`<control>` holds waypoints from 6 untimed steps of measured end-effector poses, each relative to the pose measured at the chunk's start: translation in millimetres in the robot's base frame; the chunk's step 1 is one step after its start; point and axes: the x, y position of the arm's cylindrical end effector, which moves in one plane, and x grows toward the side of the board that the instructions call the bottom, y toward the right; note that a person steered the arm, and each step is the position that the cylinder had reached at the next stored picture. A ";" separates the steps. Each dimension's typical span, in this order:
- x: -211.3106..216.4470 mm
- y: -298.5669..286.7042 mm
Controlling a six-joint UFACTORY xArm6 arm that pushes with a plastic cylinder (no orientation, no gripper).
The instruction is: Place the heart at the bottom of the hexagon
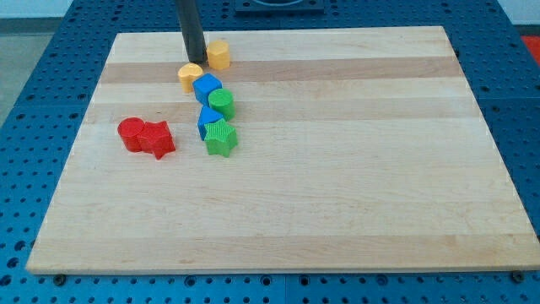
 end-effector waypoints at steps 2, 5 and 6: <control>32.9 -43.7; 58.6 -12.6; 58.6 -6.4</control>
